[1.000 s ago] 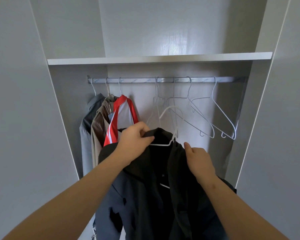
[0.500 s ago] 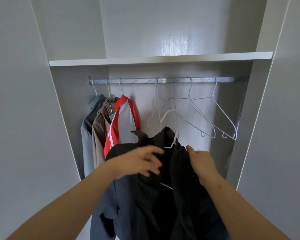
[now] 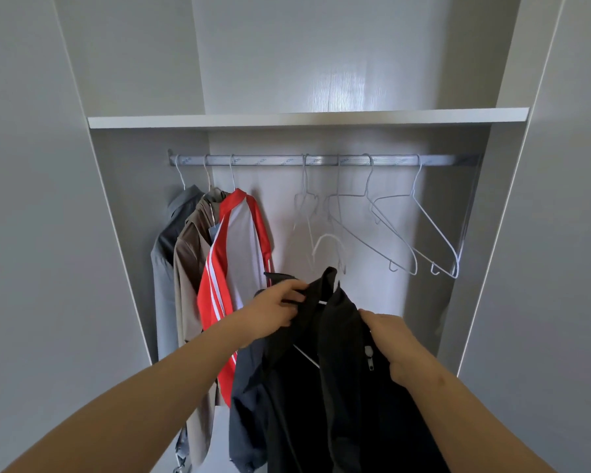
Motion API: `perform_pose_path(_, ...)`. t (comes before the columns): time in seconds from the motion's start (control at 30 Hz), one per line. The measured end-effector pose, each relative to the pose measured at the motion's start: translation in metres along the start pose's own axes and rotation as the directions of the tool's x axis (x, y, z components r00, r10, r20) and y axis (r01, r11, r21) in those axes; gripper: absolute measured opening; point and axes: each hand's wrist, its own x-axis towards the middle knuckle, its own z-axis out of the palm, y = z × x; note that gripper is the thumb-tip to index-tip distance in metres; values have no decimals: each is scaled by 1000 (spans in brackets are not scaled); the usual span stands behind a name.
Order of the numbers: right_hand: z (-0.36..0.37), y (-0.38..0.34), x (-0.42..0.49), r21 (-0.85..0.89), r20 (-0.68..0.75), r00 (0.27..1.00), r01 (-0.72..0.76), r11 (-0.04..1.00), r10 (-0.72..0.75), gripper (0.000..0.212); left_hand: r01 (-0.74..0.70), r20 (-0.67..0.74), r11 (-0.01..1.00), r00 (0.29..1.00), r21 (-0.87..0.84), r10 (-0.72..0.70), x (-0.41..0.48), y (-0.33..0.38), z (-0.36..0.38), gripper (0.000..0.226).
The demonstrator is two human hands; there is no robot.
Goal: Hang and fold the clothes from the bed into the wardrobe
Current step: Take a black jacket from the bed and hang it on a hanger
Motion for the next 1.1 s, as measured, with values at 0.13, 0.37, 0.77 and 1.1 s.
perform_pose_path(0.13, 8, 3, -3, -31, 45, 999, 11, 999, -10, 34, 107, -262, 944, 946, -311, -194, 5, 1, -12, 34)
perform_pose_path(0.37, 32, -5, 5, 17, 36, 996, -77, 997, 76, 25, 85, -415, 957, 888, -277, -199, 14, -9, -42, 19)
perform_pose_path(0.77, 125, -32, 79, 128, 135, 975, -193, 973, 176, 28, 99, -511, 989, 859, 106, -32, 80, -43, -116, 24)
perform_pose_path(1.1, 202, -102, 155, 273, 107, 989, -126, 954, 99, 23, 41, -400, 813, 884, 581, 241, 169, -74, -207, 28)
